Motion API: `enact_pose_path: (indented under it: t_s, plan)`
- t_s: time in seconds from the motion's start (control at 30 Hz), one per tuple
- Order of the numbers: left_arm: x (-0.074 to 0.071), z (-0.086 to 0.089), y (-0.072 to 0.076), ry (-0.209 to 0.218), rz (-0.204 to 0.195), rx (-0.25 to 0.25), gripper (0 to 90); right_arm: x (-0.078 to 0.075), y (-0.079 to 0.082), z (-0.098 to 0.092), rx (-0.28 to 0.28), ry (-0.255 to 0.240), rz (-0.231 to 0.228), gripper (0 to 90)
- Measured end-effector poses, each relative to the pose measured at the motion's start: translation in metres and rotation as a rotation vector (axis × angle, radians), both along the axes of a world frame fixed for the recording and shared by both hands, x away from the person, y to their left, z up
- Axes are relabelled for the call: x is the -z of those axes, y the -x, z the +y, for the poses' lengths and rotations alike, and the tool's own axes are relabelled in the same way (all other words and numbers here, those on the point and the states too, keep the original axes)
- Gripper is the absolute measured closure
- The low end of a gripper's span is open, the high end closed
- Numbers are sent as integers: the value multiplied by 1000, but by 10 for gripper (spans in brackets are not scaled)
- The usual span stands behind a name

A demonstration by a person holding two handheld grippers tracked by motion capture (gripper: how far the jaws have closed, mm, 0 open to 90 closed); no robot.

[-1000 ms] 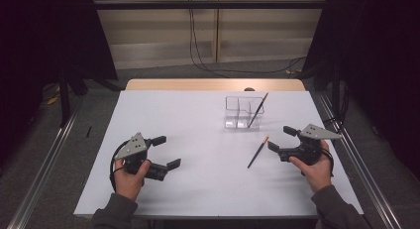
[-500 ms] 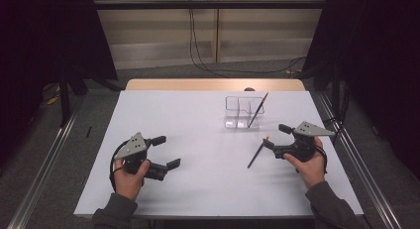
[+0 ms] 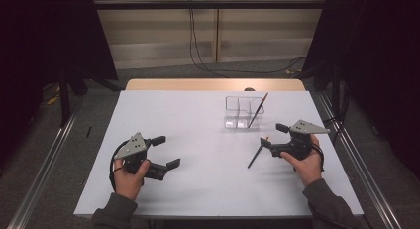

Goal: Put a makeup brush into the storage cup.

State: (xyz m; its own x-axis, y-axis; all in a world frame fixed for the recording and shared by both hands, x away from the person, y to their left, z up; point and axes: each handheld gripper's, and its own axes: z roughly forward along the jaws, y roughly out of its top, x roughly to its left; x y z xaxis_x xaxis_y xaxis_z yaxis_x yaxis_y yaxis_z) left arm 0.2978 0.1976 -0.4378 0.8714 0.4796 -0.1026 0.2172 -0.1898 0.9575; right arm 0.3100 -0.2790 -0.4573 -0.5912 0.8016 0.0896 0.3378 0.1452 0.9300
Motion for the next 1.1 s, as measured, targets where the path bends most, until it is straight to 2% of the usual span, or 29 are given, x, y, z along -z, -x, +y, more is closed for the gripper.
enact_pose_path:
  t_s: [0.13,0.33,0.5,0.63,0.77,1.1]
  plan:
    - [0,0,0,-5,0,0,27,-2,-1,1,5,8,6,94]
    - [0,0,0,0,3,2,28,-4,-4,3,5,17,39,86]
    - [0,0,0,-4,2,2,28,-6,-5,4,13,47,58,86]
    - [0,0,0,-6,2,4,28,-10,-7,6,25,72,93,86]
    - [0,-1,0,-6,6,3,28,-12,-9,8,40,100,150,86]
    - [0,-1,0,-3,7,8,28,-19,-13,14,44,140,208,91]
